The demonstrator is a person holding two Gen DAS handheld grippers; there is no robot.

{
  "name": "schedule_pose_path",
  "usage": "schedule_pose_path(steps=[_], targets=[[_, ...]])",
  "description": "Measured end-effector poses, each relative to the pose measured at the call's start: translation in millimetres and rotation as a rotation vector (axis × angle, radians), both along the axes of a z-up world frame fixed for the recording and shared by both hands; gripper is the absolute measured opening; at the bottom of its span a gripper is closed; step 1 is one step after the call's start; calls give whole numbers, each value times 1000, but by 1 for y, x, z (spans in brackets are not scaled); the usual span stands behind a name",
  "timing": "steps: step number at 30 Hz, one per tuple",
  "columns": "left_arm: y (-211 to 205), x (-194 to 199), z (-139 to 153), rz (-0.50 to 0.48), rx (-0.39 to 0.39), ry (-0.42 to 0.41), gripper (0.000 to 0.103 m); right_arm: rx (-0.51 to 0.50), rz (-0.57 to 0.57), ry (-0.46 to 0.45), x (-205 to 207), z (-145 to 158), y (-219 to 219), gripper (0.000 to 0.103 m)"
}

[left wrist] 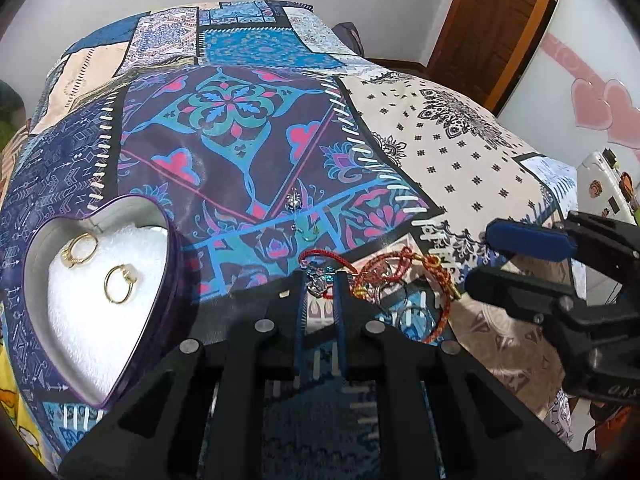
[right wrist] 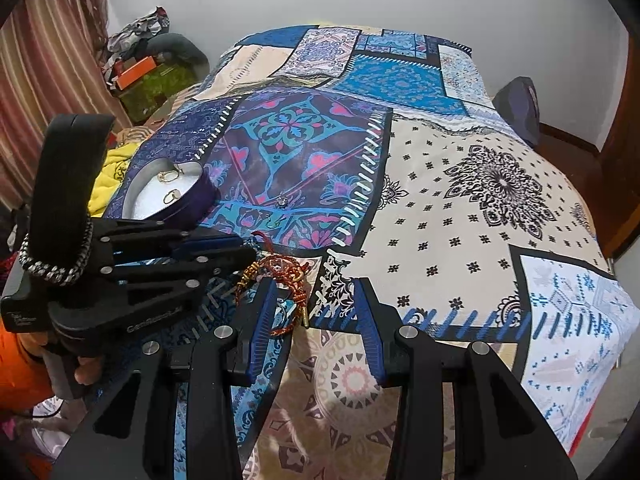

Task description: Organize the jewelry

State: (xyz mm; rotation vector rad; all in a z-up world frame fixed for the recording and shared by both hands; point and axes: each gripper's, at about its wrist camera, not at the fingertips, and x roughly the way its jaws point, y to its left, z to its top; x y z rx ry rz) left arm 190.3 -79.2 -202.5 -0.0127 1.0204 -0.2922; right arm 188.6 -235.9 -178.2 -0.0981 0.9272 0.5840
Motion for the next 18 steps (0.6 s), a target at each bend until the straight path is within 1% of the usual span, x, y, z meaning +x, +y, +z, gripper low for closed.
schedule_pose_path(steps=[2, 4, 8, 11, 14, 18], targets=[[-1, 1, 0, -4, 6, -5, 12, 7, 5, 3, 0, -1, 0, 37], [-2, 0, 1, -3, 12, -14, 9, 11, 11, 5, 1, -1, 1, 37], [6, -8, 8, 19, -14, -35, 9, 23, 26, 14, 2, -1, 4, 36], [17, -17, 20, 41, -45, -59, 9, 23, 46, 17, 1, -2, 9, 36], [29, -29, 38, 59, -70, -99, 9, 18, 61, 23, 1, -5, 14, 36], [43, -40, 58, 69, -102, -137, 9, 27, 75, 47, 4, -11, 23, 36]])
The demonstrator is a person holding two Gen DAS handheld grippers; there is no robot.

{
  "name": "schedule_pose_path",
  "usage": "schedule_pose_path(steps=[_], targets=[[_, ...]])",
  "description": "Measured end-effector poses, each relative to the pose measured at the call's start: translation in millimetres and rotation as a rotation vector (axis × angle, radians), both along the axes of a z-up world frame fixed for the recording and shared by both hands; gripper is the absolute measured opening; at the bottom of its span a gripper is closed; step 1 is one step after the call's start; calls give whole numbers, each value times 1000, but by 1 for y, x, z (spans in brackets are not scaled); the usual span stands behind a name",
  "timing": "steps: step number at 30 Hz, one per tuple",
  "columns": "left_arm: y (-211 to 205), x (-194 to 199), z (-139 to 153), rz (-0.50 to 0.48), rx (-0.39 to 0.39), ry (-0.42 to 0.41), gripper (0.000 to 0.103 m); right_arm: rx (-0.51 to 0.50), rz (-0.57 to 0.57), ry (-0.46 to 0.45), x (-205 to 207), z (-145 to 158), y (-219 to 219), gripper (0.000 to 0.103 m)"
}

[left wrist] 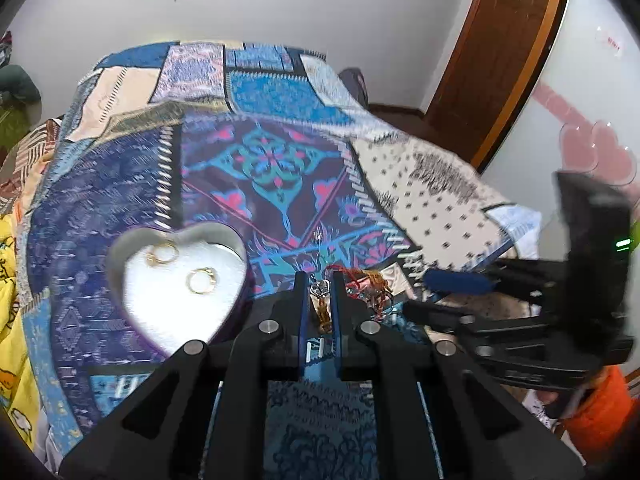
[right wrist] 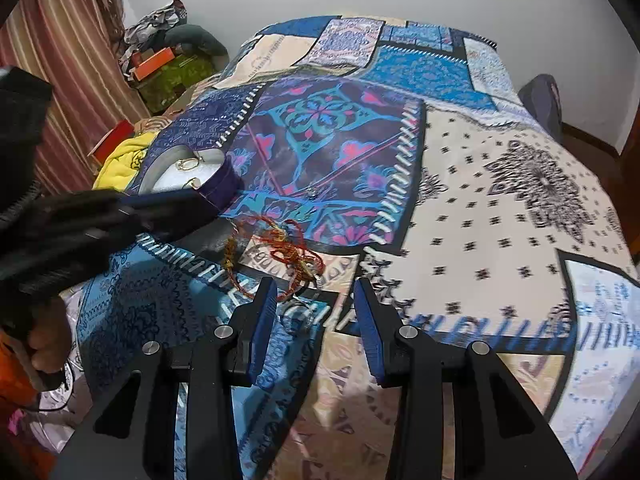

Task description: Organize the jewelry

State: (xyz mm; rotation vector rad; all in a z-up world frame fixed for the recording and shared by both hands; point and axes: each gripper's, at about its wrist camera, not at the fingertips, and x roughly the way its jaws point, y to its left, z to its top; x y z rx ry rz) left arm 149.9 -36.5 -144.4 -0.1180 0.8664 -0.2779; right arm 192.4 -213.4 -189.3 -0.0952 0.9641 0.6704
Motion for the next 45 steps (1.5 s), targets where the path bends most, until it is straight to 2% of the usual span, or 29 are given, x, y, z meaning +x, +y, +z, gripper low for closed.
schedule_pose_path(steps=[4, 8, 17, 20, 24, 30, 38, 45], targets=[[12, -12, 9, 15, -8, -20, 9, 10, 14, 2, 0, 0, 10, 36], [25, -21, 4, 33, -16, 6, 9, 19, 41, -5, -2, 3, 23, 36], [54, -41, -28, 84, 14, 100, 9, 18, 129, 11, -14, 3, 47, 36], [61, -42, -38, 97, 15, 129, 9, -13, 163, 13, -22, 0, 55, 36], [62, -44, -40, 93, 8, 120, 9, -25, 177, 6, -26, 3, 59, 36], [58, -46, -42, 69, -16, 124, 9, 20, 159, -5, -19, 17, 62, 36], [54, -43, -34, 54, -37, 108, 9, -6, 181, 59, -18, -7, 79, 36], [61, -46, -28, 82, 18, 91, 9, 5, 183, 43, -22, -1, 76, 36]])
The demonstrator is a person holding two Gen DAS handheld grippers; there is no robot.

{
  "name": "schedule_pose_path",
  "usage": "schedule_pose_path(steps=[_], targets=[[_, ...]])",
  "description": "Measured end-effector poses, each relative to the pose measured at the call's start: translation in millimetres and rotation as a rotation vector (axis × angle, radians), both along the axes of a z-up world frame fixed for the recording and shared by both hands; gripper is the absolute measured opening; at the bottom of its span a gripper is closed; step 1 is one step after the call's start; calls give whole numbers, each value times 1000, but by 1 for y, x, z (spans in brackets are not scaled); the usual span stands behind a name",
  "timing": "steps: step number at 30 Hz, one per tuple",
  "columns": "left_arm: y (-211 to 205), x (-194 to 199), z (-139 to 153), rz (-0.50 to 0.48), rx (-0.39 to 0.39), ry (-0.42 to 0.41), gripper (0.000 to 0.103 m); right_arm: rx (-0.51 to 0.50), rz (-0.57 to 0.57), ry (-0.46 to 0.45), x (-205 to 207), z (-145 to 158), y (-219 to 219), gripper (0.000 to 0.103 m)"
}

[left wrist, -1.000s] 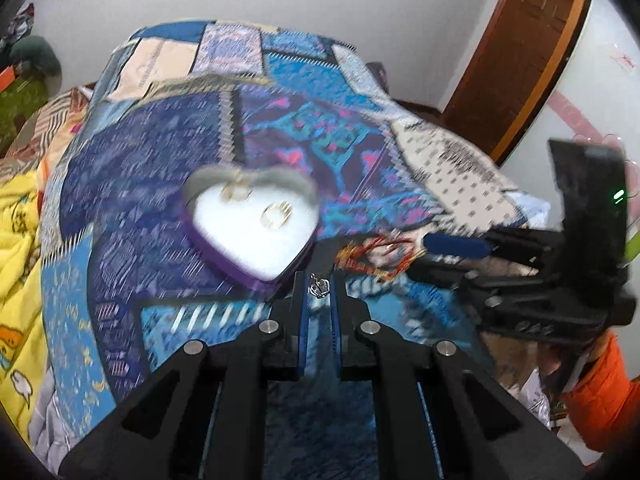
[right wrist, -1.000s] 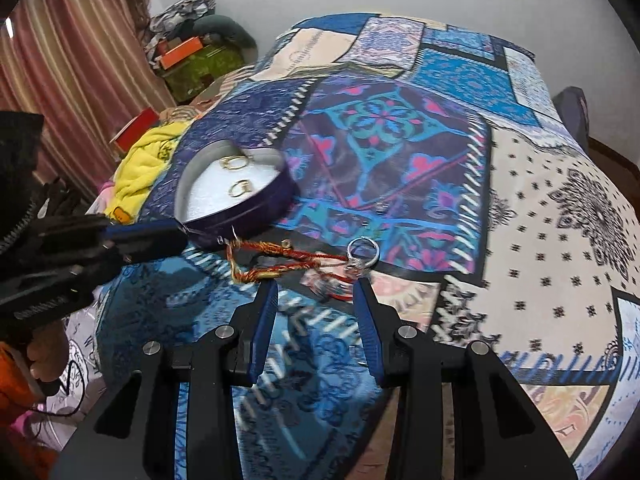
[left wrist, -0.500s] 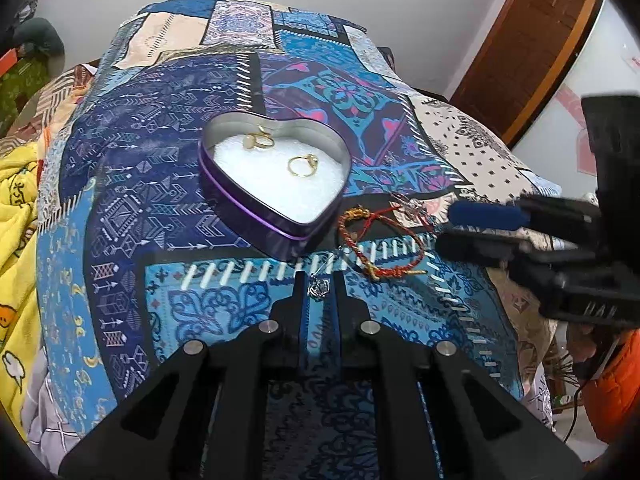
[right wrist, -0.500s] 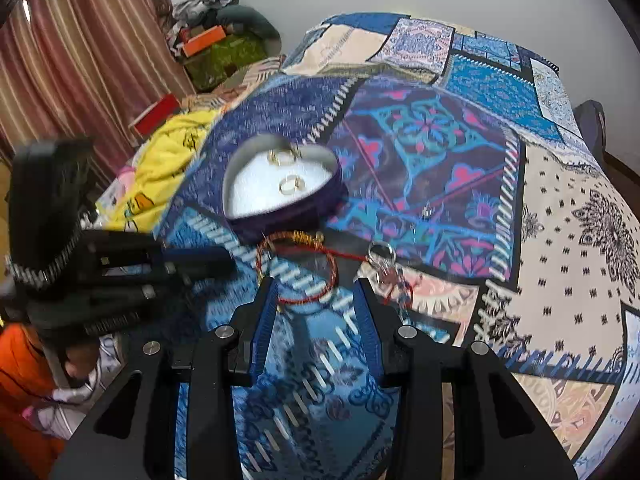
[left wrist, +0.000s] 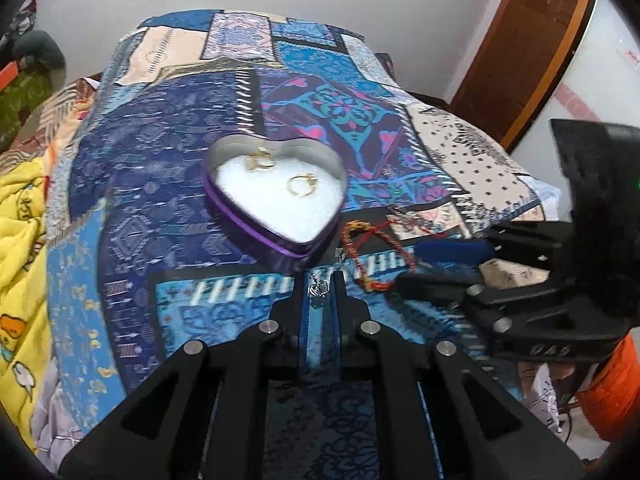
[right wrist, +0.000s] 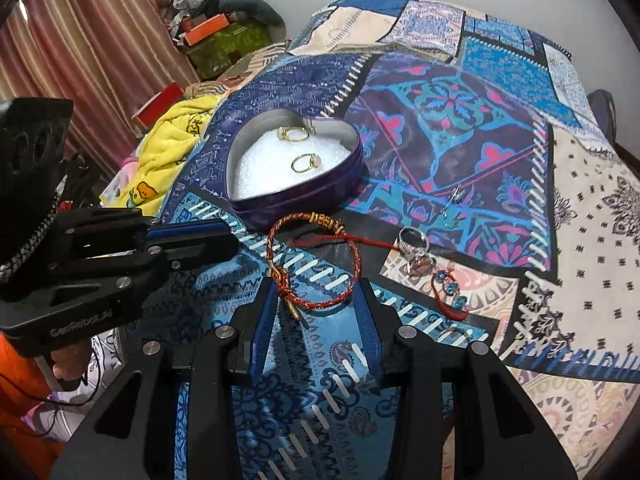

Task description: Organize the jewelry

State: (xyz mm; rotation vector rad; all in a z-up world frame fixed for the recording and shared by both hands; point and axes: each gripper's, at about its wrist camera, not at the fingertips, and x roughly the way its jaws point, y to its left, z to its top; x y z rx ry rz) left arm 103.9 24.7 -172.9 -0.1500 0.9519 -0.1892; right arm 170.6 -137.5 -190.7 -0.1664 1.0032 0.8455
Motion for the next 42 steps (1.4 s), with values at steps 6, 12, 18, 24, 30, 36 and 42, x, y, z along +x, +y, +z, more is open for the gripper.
schedule_pose_path(steps=[6, 12, 18, 24, 30, 36, 42], targets=[[23, -9, 2, 65, -26, 5, 9, -20, -19, -20, 2, 0, -4, 36], [31, -16, 14, 77, -29, -30, 9, -13, -79, -27, 7, 2, -18, 36], [34, -19, 28, 93, -30, -70, 9, -28, -152, -27, 19, 3, -29, 36], [37, -18, 54, 89, -66, -132, 9, -10, -142, -31, 16, 6, -27, 36], [27, -22, 77, 64, -58, -198, 9, 5, -92, -46, 8, 11, -14, 36], [32, -35, 97, 78, -72, -262, 9, 18, -52, -48, 1, 12, -1, 36], [39, -31, 85, 103, -43, -219, 9, -24, -4, -48, -9, 0, 17, 36]])
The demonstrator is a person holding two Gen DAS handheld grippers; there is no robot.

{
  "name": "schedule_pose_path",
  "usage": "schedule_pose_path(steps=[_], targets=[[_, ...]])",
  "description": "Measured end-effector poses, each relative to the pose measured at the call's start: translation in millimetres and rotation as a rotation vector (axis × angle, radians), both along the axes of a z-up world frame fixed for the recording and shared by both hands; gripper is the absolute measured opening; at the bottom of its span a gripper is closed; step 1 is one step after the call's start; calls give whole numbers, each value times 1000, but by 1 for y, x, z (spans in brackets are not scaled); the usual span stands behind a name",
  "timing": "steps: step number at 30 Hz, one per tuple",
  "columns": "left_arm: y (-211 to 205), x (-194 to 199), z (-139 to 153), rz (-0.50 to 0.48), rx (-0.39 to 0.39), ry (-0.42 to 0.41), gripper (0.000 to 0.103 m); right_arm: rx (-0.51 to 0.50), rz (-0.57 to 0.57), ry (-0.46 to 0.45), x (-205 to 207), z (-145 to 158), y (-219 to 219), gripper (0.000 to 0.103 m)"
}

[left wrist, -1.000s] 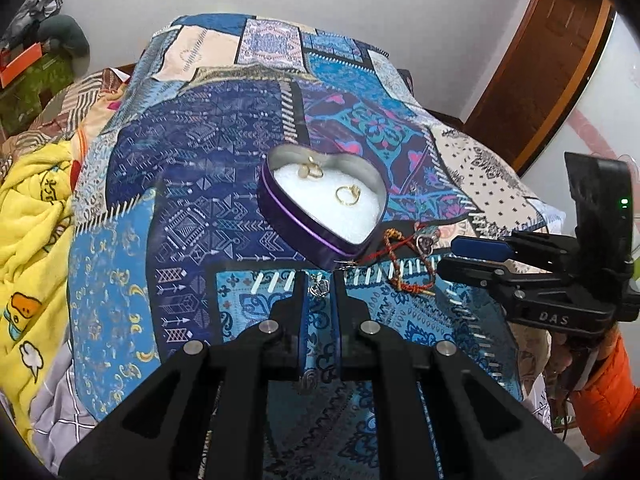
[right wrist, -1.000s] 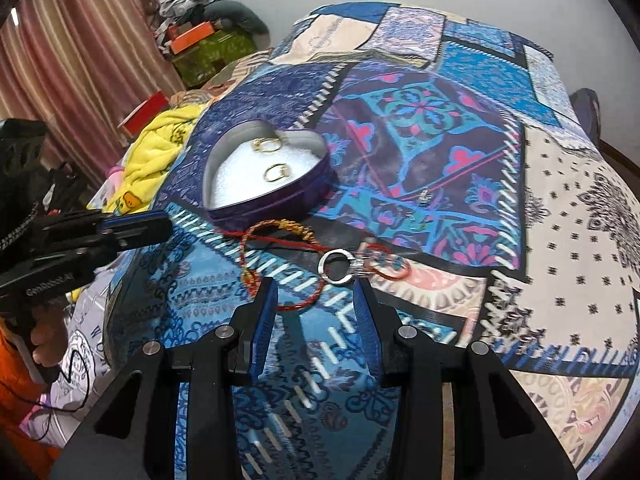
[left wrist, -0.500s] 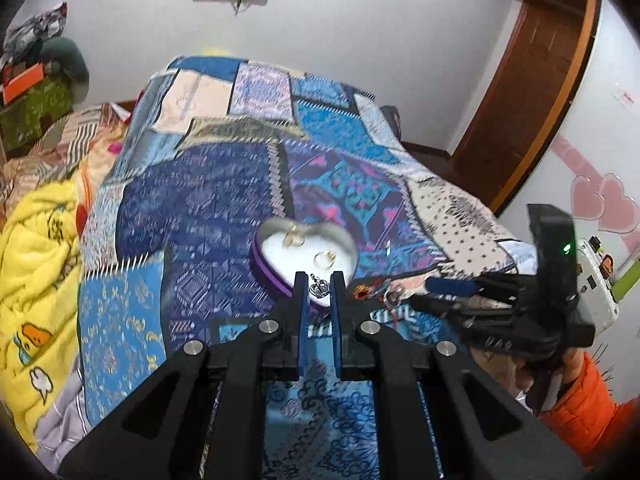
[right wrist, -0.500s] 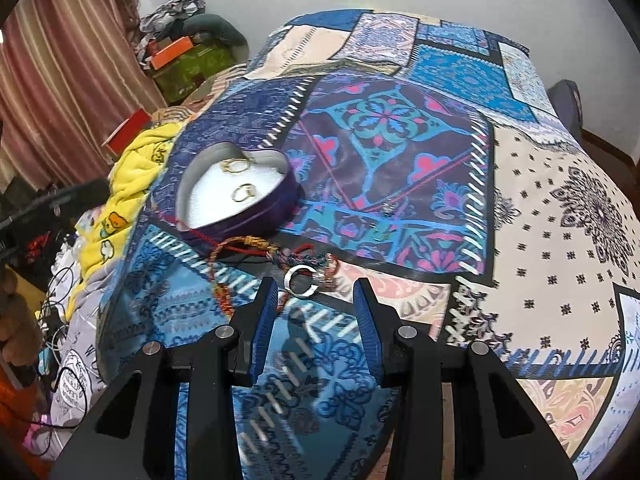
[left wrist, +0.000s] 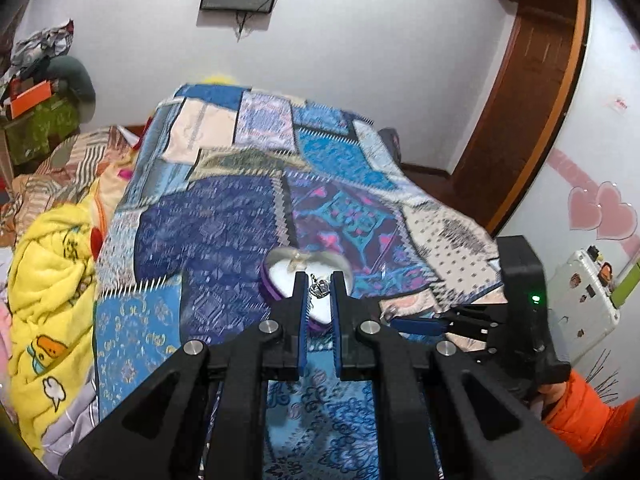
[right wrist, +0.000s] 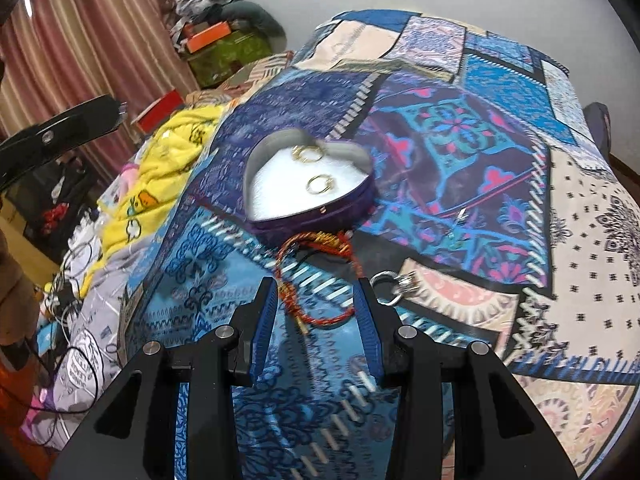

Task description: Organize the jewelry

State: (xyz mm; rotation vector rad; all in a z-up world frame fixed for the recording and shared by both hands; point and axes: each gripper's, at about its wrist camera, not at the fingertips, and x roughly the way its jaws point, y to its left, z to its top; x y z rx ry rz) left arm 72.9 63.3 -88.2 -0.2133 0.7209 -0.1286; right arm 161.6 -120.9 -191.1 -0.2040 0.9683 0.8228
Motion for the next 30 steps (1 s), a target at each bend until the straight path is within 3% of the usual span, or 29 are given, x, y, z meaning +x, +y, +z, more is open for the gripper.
schedule_pose_path(steps=[5, 14, 21, 30], targets=[[3, 2, -20, 11, 4, 61, 9, -99, -27, -31, 3, -15, 1, 36], [-2, -3, -22, -39, -31, 73, 9, -121, -173, -18, 27, -12, -38, 36], [-39, 8, -8, -139, -27, 48, 9, -53, -173, -37, 15, 9, -54, 36], [-88, 16, 36, -262, -51, -62, 9, -18, -197, -49, 11, 18, -67, 36]])
